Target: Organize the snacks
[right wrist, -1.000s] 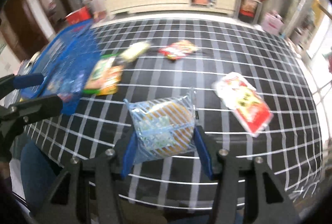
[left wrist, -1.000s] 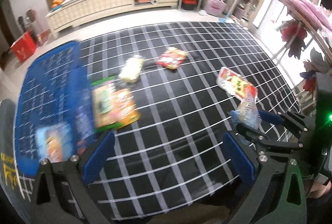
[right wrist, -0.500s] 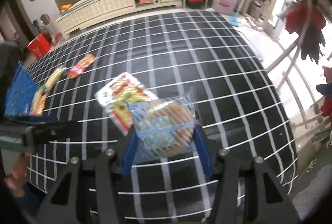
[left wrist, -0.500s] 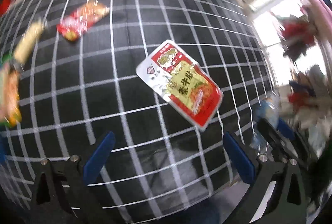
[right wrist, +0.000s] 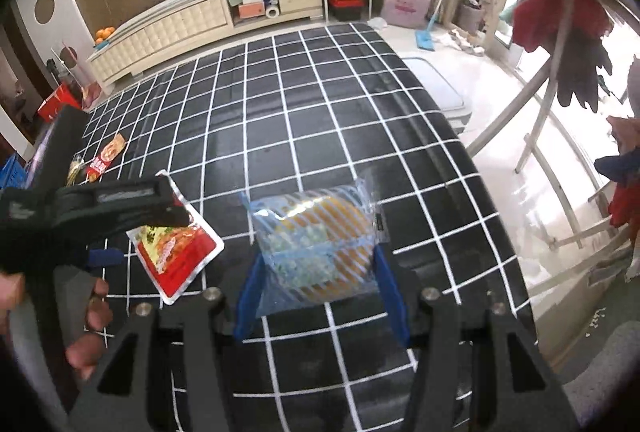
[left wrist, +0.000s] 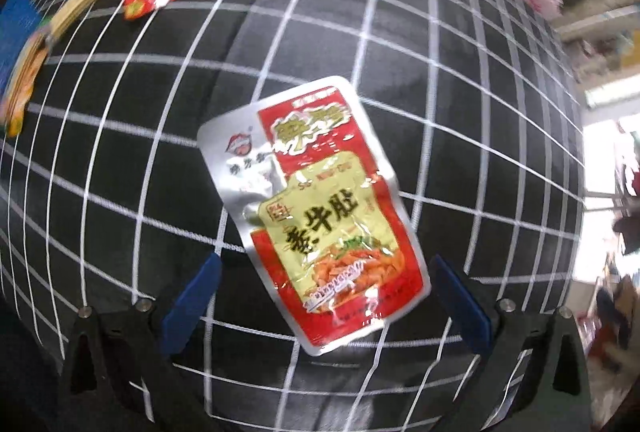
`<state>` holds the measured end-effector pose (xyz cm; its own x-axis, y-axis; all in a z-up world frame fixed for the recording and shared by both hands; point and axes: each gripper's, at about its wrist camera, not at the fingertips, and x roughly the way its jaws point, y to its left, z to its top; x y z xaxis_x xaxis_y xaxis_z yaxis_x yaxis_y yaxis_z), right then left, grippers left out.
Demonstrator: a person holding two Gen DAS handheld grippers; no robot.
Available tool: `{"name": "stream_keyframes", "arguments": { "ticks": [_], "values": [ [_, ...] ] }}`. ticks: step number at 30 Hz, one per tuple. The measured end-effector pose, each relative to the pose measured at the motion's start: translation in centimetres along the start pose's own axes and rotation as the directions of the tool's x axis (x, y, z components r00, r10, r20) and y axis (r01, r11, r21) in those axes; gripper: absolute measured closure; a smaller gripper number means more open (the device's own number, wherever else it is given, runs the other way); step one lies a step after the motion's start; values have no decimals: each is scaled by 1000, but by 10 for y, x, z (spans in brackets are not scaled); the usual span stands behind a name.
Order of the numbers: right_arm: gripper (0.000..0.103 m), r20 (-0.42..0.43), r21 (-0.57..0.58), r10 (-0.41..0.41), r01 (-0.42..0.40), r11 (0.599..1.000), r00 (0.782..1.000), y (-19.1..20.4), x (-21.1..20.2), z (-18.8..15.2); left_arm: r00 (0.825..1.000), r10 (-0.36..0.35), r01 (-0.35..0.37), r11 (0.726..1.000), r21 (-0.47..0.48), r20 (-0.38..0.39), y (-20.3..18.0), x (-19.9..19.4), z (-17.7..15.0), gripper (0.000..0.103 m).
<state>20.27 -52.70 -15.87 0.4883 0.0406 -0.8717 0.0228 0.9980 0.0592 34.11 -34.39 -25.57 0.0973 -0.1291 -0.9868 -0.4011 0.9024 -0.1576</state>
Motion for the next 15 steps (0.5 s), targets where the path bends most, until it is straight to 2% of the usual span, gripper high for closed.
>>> {"name": "stream_keyframes", "arguments": {
  "ticks": [1, 3, 8, 10, 11, 12, 15],
  "values": [
    [45, 2, -1, 3, -3, 1000, 1000, -1, 0, 1, 1000, 15, -15, 999, -30, -9, -1, 5, 0, 0],
    [45, 4, -2, 6, -6, 1000, 1000, -2, 0, 1, 1000, 22, -22, 999, -33, 12, -9, 9, -1, 0],
    [45, 6, -4, 10, -10, 1000, 1000, -5, 0, -2, 989, 140, -139, 990, -25, 49, -26, 20, -7, 1],
    [45, 2, 2, 14, -14, 1000, 1000, -5, -1, -4, 987, 154, -152, 987, -50, 52, -30, 19, -11, 11],
    [45, 0, 5, 14, -14, 1000, 1000, -6, -1, -5, 987, 157, -154, 986, -60, 45, -28, 16, -13, 26],
    [45, -2, 7, 16, -16, 1000, 1000, -7, -1, -6, 986, 162, -159, 985, -68, 34, -27, 13, -13, 34],
    [45, -16, 28, 32, -32, 999, 999, -10, 1, -8, 988, 156, -156, 987, -45, -1, -25, 12, -9, 46]
  ]
}}
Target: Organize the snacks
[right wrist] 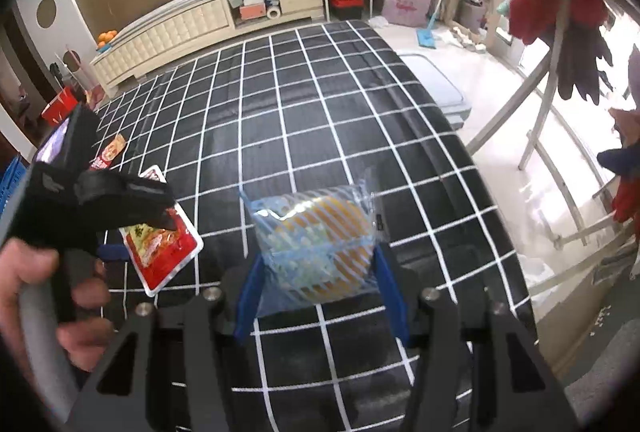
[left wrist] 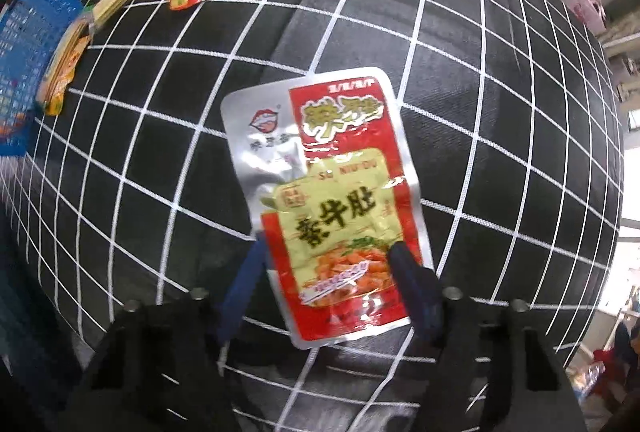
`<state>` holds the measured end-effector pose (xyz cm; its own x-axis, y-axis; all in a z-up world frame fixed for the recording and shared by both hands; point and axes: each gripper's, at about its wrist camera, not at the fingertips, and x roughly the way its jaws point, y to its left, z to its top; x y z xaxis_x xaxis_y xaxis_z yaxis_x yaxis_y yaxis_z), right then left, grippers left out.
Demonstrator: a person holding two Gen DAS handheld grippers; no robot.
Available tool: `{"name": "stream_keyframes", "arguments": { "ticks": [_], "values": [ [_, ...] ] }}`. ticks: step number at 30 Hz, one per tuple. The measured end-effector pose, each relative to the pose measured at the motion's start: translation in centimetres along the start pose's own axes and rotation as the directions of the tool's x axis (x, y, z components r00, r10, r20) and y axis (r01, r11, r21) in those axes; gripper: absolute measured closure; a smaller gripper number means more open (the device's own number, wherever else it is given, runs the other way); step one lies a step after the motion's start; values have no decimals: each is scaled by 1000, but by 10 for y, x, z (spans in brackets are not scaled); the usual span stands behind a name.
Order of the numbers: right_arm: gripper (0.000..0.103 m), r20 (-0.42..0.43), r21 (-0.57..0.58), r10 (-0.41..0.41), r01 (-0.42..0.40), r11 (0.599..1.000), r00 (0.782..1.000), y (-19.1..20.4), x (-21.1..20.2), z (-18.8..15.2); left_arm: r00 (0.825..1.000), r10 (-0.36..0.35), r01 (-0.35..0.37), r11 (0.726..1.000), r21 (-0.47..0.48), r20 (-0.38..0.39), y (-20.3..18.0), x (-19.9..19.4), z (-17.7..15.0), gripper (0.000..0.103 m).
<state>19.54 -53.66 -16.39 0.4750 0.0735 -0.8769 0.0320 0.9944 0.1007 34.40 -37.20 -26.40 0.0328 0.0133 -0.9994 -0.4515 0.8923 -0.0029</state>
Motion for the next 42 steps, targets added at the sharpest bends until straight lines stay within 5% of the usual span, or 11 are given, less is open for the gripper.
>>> {"name": "stream_keyframes", "arguments": {
  "ticks": [1, 5, 11, 12, 23, 28, 30, 37, 42],
  "values": [
    [45, -3, 7, 7, -7, 1000, 1000, 0, 1, 0, 1000, -1, 1, 1000, 24, 4, -1, 0, -1, 48],
    [45, -8, 4, 18, -18, 1000, 1000, 8, 2, -2, 1000, -4, 2, 997, 74, 29, 7, -4, -5, 83],
    [45, -25, -22, 38, -38, 999, 999, 30, 7, -6, 996, -64, 53, 982, 180, 55, 14, -2, -11, 85],
    [45, -28, -28, 42, -43, 999, 999, 34, 8, -6, 996, -68, 56, 980, 190, 57, 15, 0, -13, 103],
    [45, -29, -47, 44, -45, 998, 999, 43, 9, -4, 969, -244, 231, 941, 246, 25, 85, 12, 15, 103],
    [45, -31, -47, 43, -44, 998, 999, 42, 12, -2, 949, -316, 275, 857, 436, 23, 71, -3, 23, 97],
    [45, -33, -41, 42, -43, 998, 999, 40, 15, -1, 945, -323, 257, 823, 506, 47, 63, -7, 27, 56],
    [45, -48, -39, 42, -44, 998, 998, 42, 22, -3, 948, -317, 222, 667, 711, 2, 19, -12, 35, 53],
    [45, -51, -37, 39, -41, 998, 998, 43, 25, -5, 965, -262, 137, 608, 782, 34, -15, -13, 34, 53]
  ]
}}
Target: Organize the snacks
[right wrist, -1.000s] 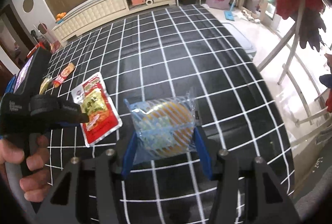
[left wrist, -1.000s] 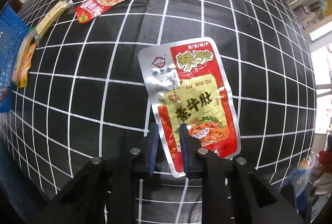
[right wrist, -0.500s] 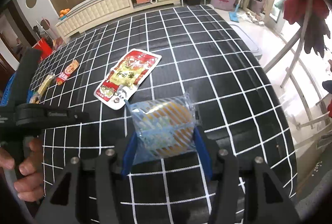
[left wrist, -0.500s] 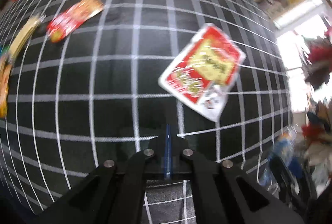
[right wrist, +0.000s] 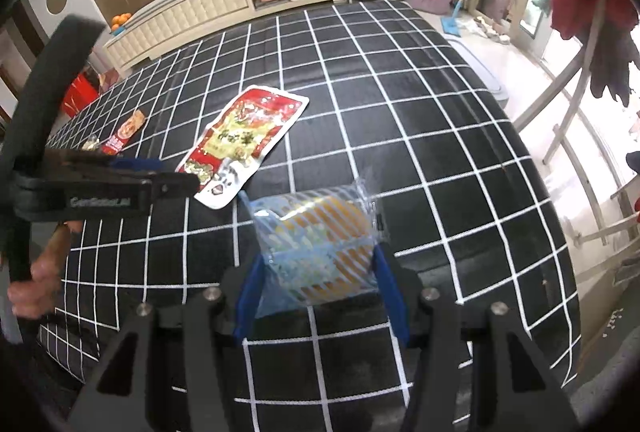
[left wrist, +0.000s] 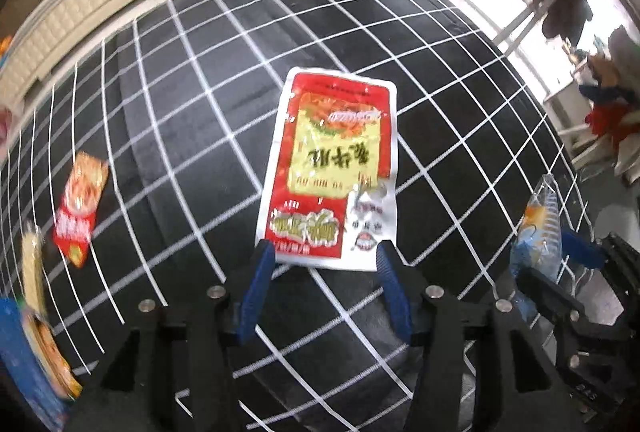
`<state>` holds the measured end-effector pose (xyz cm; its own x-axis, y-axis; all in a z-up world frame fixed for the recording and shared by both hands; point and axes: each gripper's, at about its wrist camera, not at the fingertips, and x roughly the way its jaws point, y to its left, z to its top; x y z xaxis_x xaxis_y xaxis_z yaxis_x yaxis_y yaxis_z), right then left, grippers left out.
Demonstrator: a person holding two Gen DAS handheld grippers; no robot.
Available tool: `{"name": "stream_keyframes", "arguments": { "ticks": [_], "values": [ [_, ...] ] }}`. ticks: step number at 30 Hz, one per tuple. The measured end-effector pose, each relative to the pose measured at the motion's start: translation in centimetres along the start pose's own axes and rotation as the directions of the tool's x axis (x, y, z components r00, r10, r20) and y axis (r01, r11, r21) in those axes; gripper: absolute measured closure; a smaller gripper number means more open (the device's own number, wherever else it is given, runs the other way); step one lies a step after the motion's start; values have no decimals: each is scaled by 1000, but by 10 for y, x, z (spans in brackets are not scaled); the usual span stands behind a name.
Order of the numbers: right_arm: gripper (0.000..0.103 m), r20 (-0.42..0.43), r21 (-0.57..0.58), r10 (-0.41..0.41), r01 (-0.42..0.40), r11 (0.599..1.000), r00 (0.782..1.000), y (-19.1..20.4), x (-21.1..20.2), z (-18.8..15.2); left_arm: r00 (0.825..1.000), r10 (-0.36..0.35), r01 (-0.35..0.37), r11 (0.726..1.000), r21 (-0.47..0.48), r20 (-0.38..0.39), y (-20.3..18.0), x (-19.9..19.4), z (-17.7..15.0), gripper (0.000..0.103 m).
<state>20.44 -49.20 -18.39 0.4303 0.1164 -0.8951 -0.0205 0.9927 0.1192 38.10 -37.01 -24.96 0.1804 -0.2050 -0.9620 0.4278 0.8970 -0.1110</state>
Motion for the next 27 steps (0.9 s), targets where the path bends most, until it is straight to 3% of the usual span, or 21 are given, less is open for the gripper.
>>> {"name": "stream_keyframes", "arguments": {
  "ticks": [7, 10, 14, 20, 22, 27],
  "values": [
    [45, -5, 41, 2, -2, 999, 1000, -8, 6, 4, 998, -31, 38, 989, 145, -56, -32, 21, 37, 53],
    [45, -4, 57, 8, -8, 998, 1000, -10, 8, 7, 995, -43, 58, 985, 160, -94, -36, 31, 48, 50],
    [45, -1, 62, 8, -8, 998, 1000, -9, 10, 11, 997, -5, 19, 983, 185, -74, -42, 41, 66, 50],
    [45, 4, 80, 20, -21, 997, 1000, -13, 12, 15, 994, 1, 20, 982, 186, -111, -44, 48, 87, 50],
    [45, 2, 85, 25, -26, 996, 1000, -13, 12, 15, 984, 13, 23, 980, 197, -180, -46, 58, 87, 44],
    [45, 2, 85, 32, -32, 996, 999, -12, 13, 15, 978, 30, 25, 965, 262, -205, -70, 74, 93, 27]
  ]
}}
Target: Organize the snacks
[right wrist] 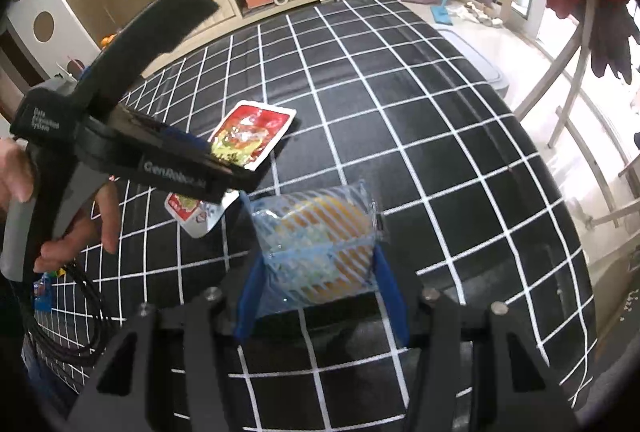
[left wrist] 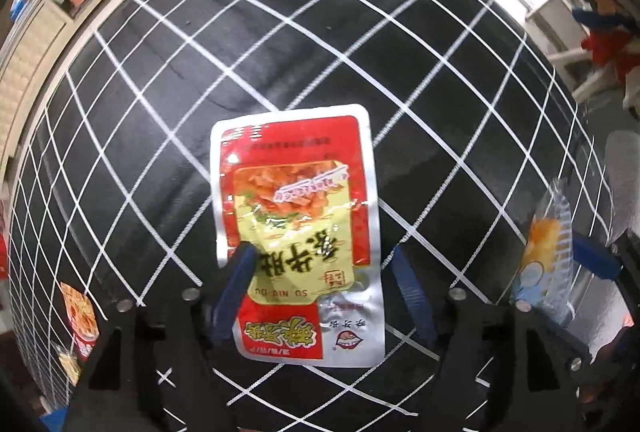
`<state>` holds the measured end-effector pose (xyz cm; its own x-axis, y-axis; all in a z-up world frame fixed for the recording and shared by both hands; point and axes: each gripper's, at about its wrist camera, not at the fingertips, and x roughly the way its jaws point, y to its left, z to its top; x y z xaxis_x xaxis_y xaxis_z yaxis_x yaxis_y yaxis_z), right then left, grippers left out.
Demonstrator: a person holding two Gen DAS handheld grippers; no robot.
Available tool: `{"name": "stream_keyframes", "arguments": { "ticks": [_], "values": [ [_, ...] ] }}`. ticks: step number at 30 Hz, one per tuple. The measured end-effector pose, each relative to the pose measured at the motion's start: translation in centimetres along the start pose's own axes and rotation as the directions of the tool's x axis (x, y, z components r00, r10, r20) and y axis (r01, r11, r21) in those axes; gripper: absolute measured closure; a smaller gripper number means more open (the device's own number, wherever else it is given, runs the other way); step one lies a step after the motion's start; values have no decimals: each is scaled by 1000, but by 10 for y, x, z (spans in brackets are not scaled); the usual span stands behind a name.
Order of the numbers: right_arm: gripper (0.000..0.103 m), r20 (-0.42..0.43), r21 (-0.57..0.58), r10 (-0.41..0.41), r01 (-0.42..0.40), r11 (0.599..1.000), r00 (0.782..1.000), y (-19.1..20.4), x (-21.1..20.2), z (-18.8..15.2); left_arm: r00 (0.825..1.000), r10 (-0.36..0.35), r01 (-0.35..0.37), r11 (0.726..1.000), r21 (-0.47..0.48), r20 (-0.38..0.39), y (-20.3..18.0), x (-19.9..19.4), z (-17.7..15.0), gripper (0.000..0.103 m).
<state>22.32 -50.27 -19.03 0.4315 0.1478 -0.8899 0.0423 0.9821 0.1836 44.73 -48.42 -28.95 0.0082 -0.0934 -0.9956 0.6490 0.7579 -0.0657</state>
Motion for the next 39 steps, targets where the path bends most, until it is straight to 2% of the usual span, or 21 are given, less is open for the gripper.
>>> {"name": "stream_keyframes", "arguments": {
  "ticks": [2, 4, 5, 6, 10, 13, 14, 15, 17, 24, 28, 31, 32, 35, 37, 38, 39],
  "values": [
    [45, -2, 0, -7, 7, 1000, 1000, -1, 1, 0, 1000, -6, 6, 1000, 4, 0, -4, 3, 3, 20],
    [45, -7, 7, -20, 20, 1000, 1000, -4, 2, 0, 1000, 19, -19, 999, 28, 0, -17, 12, 7, 11],
    [45, -9, 10, -24, 24, 1000, 1000, -5, 2, -1, 998, 55, -55, 997, 48, -7, -23, 17, 8, 0],
    [45, -9, 14, -22, 22, 1000, 1000, -7, 2, -1, 998, 66, -66, 996, 54, -2, -26, 22, 12, 0],
    [45, -13, 24, -25, 25, 999, 1000, -15, 1, -6, 998, 66, -66, 997, -45, -2, -7, 26, 13, 0],
    [45, -16, 31, -22, 22, 999, 1000, -17, 1, -6, 998, 67, -68, 996, -55, -5, -6, 29, 12, 2],
    [45, -15, 32, -21, 21, 999, 1000, -17, 0, -6, 998, 69, -69, 996, -51, 2, -7, 28, 11, 8],
    [45, -13, 32, -20, 20, 999, 1000, -17, 0, -5, 998, 68, -67, 997, -48, 10, -2, 22, 2, 20],
    [45, -12, 32, -16, 17, 999, 1000, -15, 1, -4, 998, 65, -64, 997, -43, 24, 0, 15, -5, 39],
    [45, -9, 28, -12, 12, 1000, 1000, -6, 1, -2, 992, 103, -102, 995, -9, 78, -12, 14, -28, 47],
    [45, -12, 27, -9, 9, 1000, 1000, -4, 1, -2, 991, 105, -105, 994, -13, 85, 3, 5, -52, 48],
    [45, -10, 24, -10, 11, 1000, 1000, -1, -1, -1, 990, 97, -96, 995, -20, 99, 2, -3, -60, 55],
    [45, -10, 20, -10, 10, 1000, 1000, 0, -1, 0, 990, 89, -87, 996, -25, 105, 2, -6, -63, 65],
    [45, -4, 11, -11, 11, 1000, 1000, 5, -4, 3, 991, 81, -79, 997, -24, 102, 14, -25, -74, 72],
    [45, -2, 6, -13, 13, 1000, 1000, 10, -6, 5, 994, 67, -66, 998, -14, 90, 14, -25, -84, 88],
    [45, -2, 4, -12, 12, 1000, 1000, 12, -6, 5, 996, 52, -51, 999, -19, 74, 20, -25, -89, 103],
    [45, -2, 2, -10, 10, 1000, 1000, 14, -6, 4, 997, 40, -38, 999, -38, 66, 30, -26, -95, 103]
  ]
}}
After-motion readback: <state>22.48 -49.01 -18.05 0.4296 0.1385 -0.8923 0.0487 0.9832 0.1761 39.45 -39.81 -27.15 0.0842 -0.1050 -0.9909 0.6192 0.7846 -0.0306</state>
